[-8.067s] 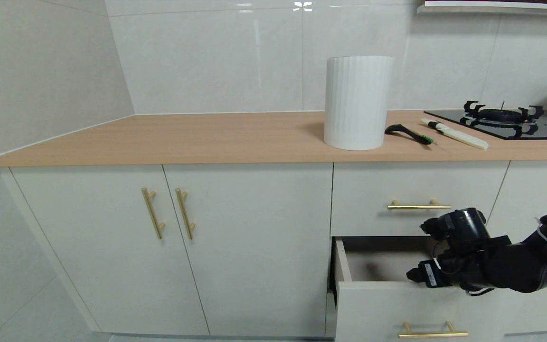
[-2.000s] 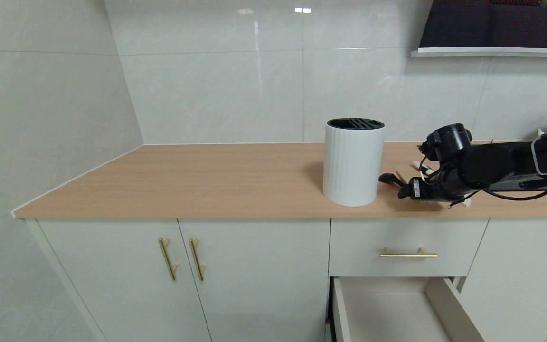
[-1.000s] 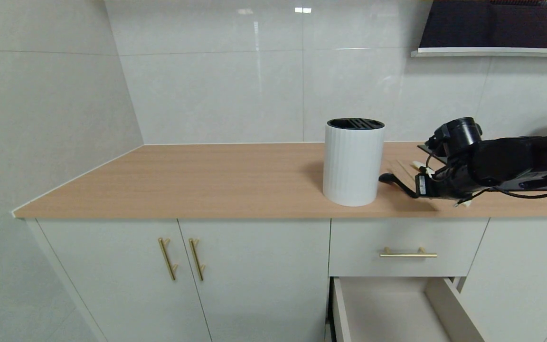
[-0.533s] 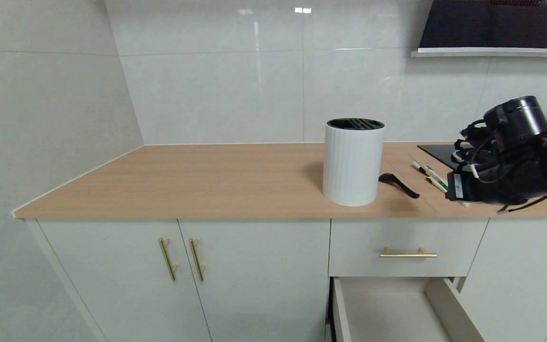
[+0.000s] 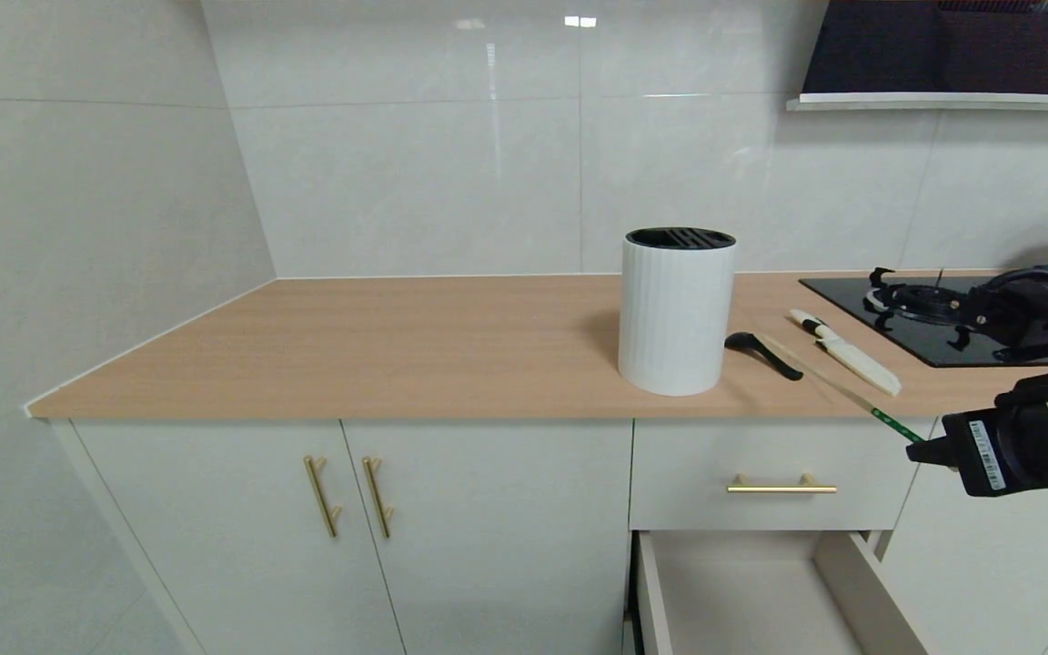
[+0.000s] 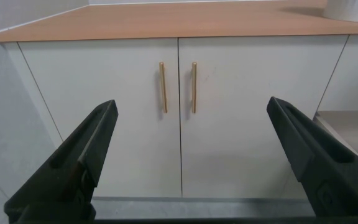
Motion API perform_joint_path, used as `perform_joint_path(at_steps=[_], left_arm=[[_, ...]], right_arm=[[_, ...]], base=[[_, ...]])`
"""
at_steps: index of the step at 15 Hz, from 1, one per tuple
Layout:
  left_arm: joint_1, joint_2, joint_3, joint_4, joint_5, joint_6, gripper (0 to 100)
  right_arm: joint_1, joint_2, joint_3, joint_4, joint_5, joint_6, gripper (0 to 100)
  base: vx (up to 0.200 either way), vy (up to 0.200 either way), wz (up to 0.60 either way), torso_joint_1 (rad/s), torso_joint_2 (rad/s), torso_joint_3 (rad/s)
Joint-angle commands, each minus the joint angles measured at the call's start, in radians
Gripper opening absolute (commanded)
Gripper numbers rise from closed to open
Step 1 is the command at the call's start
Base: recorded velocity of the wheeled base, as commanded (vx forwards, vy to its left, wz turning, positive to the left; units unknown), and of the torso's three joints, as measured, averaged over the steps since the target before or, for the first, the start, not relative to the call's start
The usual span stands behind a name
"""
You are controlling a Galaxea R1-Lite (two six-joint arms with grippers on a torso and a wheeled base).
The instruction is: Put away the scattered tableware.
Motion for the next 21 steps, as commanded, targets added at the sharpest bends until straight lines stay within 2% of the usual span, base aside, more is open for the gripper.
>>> perform_joint_path(at_steps=[1,4,9,11,16,21], left_arm=[[0.000,0.000,0.000,0.000,0.000,0.001,100],[0.000,0.000,0.000,0.000,0.000,0.001,100],[0.000,0.000,0.000,0.000,0.000,0.001,100],[0.000,0.000,0.000,0.000,0.000,0.001,100],[0.000,0.000,0.000,0.000,0.000,0.001,100],[0.000,0.000,0.000,0.000,0.000,0.001,100]], right_arm=[[0.005,-0.030,0.024,0.001,0.007,-0.016,0],[0.010,-0.067,0.068,-0.001,0.034,-0.102,0],[0.062,-0.099,0.105,0.004,0.044,-0.113,0],[0.064,-0.110,0.134,0.001,0.047,-0.168,0],[0.133,-0.133,0.194,0.002,0.045,-0.177,0],[0.140,-0.070,0.211,0.001,0.048,-0.185,0]], base=[[0.000,0.000,0.00,0.000,0.00,0.000],[0.000,0.000,0.00,0.000,0.00,0.000],[0.000,0.000,0.00,-0.016,0.04,0.025],[0.000,0.000,0.00,-0.149,0.37,0.210],[0.000,0.000,0.00,-0.170,0.46,0.279],[0.000,0.000,0.00,-0.157,0.45,0.302]])
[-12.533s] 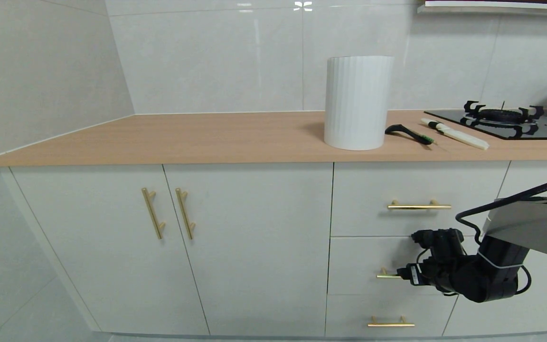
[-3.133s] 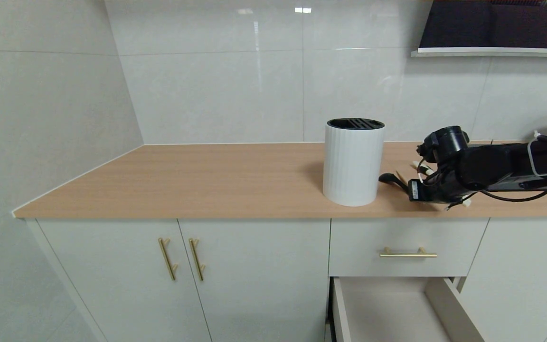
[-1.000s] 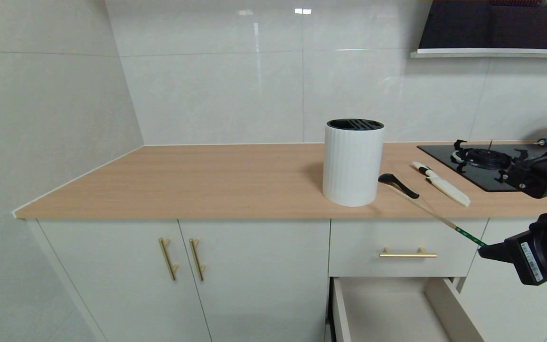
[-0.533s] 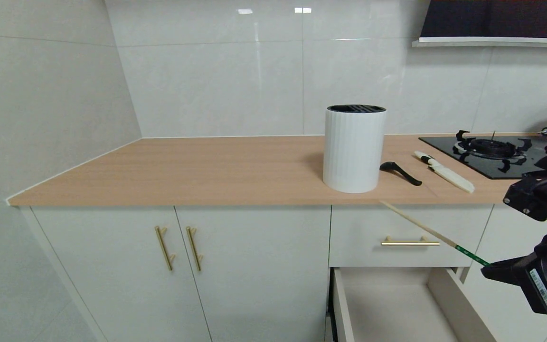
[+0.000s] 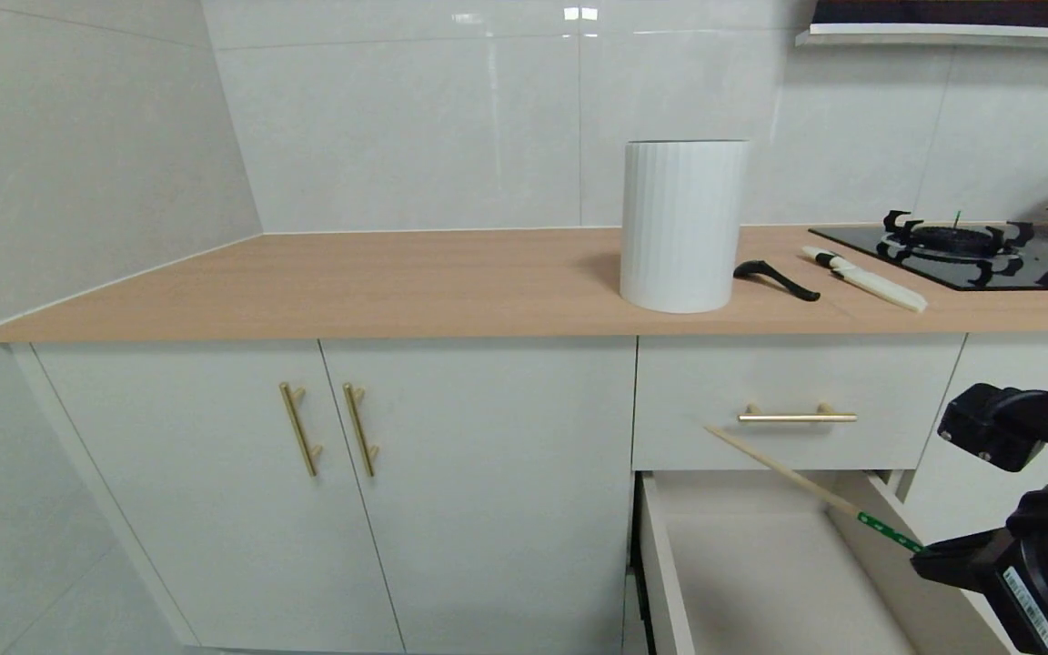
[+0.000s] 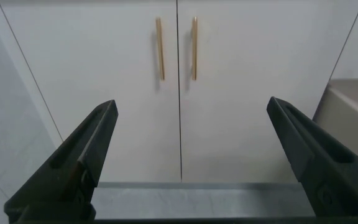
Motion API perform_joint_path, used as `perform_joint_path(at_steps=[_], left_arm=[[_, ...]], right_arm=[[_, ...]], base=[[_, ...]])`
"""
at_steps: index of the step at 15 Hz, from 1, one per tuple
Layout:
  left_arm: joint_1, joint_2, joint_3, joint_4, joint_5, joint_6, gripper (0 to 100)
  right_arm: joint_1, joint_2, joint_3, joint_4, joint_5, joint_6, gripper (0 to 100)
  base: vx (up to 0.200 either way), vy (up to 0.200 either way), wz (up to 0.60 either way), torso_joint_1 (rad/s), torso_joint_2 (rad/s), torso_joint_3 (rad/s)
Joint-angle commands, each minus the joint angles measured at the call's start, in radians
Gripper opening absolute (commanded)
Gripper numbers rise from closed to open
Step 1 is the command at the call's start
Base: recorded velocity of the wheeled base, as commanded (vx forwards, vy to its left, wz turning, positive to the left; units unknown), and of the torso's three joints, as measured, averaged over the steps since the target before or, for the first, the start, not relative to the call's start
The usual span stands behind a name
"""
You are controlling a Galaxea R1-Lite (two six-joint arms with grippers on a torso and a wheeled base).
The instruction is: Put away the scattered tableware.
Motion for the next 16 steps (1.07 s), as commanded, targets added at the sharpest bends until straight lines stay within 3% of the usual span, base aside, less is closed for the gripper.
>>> perform_joint_path(at_steps=[1,7,12,16], left_arm=[[0.000,0.000,0.000,0.000,0.000,-0.001,100],[0.000,0.000,0.000,0.000,0.000,0.000,100],[0.000,0.000,0.000,0.000,0.000,0.000,100],[0.000,0.000,0.000,0.000,0.000,-0.001,100]], right_arm=[[0.002,0.049,0.011,-0.001,0.001,-0.001,0],[0.002,0.099,0.007,-0.005,0.002,-0.004,0],[-0.006,0.346,0.010,-0.070,-0.002,0.002,0],[-0.006,0.558,-0.070,-0.147,0.004,0.171,0]], base=[[0.000,0.000,0.00,-0.134,0.45,0.325],[0.000,0.000,0.00,-0.012,0.09,0.049],[0.000,0.000,0.00,-0.045,0.08,0.051],[0.000,0.000,0.00,0.000,0.00,0.000]])
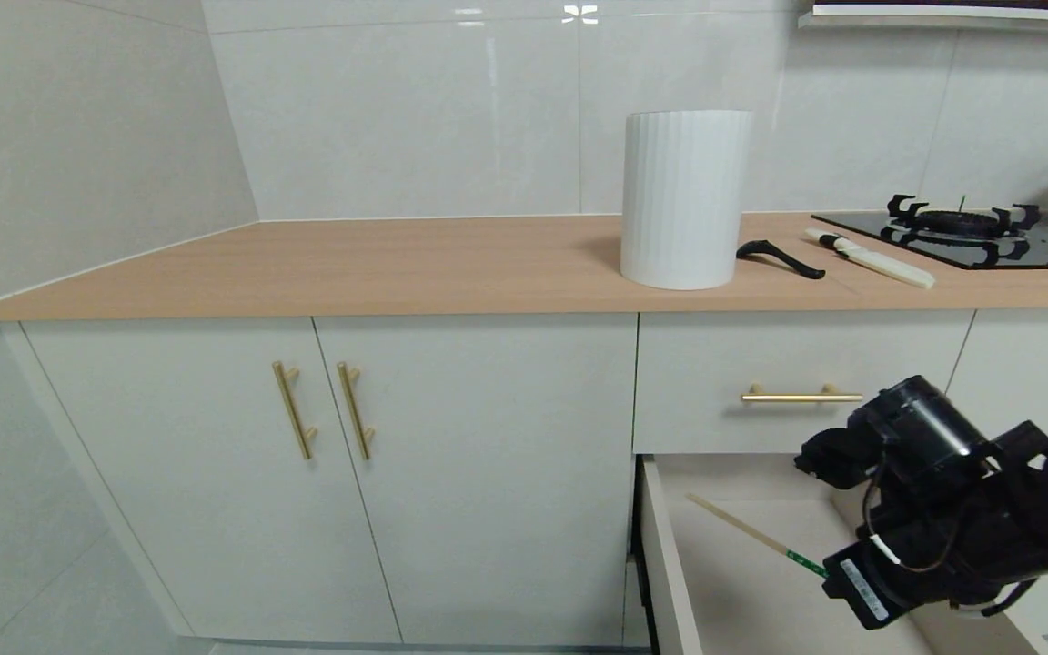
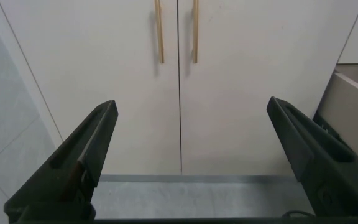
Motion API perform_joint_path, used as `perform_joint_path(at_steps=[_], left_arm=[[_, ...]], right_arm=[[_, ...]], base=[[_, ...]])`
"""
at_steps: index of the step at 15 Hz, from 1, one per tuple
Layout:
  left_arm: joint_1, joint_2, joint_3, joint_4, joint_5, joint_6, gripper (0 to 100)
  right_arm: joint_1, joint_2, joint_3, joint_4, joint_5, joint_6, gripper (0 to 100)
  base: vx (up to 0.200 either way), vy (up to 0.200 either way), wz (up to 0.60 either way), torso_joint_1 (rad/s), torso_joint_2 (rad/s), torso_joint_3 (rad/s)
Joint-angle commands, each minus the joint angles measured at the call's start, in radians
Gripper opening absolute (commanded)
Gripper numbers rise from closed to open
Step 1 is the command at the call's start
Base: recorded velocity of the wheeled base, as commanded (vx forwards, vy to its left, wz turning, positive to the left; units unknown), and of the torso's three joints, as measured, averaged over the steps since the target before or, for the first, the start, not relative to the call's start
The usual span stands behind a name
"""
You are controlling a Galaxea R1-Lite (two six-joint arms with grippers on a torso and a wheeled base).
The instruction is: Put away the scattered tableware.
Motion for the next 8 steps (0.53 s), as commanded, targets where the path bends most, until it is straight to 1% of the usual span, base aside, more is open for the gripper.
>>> perform_joint_path(at_steps=[1,5,8], left_arm=[[0.000,0.000,0.000,0.000,0.000,0.001,100],[0.000,0.000,0.000,0.000,0.000,0.000,100],[0.000,0.000,0.000,0.000,0.000,0.001,100]], right_arm=[[-0.004,0.228,-0.089,-0.014,0.003,0.090,0],[-0.012,0.395,-0.188,-0.011,0.000,0.187,0],[-0.012,0.484,-0.214,-0.011,-0.013,0.211,0]], base=[[0.000,0.000,0.00,0.000,0.00,0.000],[0.000,0.000,0.00,0.000,0.00,0.000],[0.000,0.000,0.00,0.000,0.00,0.000]])
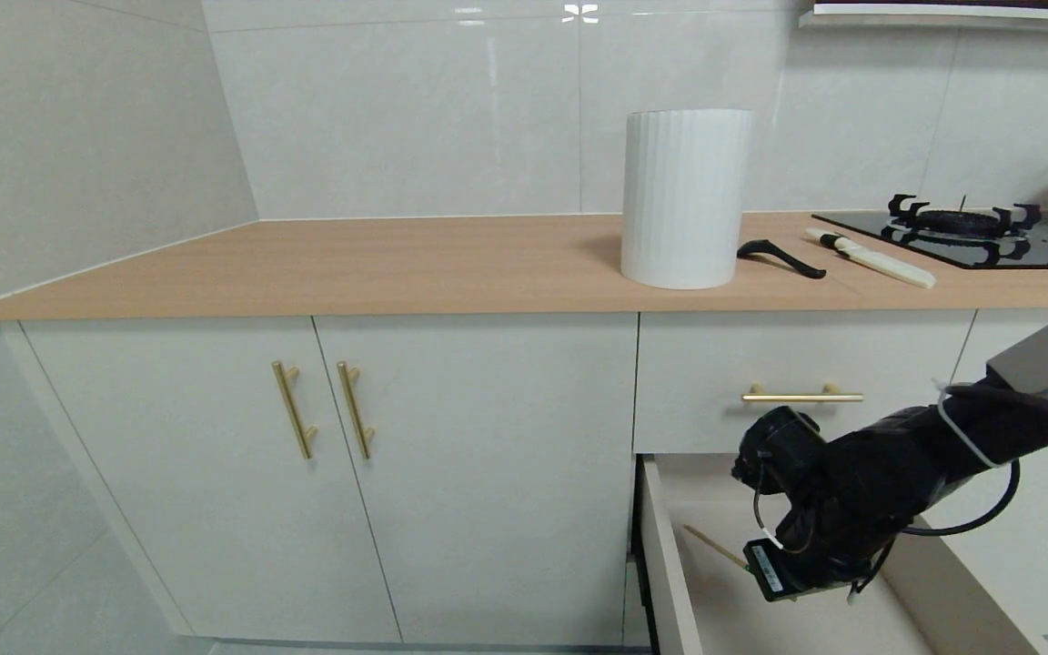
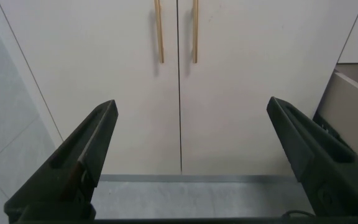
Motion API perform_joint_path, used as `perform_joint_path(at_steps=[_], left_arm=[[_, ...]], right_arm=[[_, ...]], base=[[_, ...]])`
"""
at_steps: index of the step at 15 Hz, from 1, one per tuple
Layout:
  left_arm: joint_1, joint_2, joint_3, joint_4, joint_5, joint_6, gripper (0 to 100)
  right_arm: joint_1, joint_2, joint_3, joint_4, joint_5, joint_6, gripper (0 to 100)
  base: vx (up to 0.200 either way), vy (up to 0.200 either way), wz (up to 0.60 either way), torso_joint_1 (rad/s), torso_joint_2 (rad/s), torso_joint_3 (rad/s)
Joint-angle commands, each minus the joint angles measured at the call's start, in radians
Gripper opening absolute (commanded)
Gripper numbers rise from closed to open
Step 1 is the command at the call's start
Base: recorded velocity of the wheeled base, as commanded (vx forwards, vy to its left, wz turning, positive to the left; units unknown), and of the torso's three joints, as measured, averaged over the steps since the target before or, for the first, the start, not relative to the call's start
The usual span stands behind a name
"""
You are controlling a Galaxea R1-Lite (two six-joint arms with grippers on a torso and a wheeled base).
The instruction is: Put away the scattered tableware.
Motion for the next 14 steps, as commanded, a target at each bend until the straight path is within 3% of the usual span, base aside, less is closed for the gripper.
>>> perform_joint_path(at_steps=[1,14], left_arm=[[0.000,0.000,0.000,0.000,0.000,0.001,100],[0.000,0.000,0.000,0.000,0.000,0.001,100]], right_arm=[[0.002,0.123,-0.030,0.002,-0.012,0.037,0],[0.037,0.208,-0.059,-0.003,-0.099,0.066,0]], base=[[0.000,0.000,0.00,0.000,0.00,0.000],[0.000,0.000,0.00,0.000,0.00,0.000]])
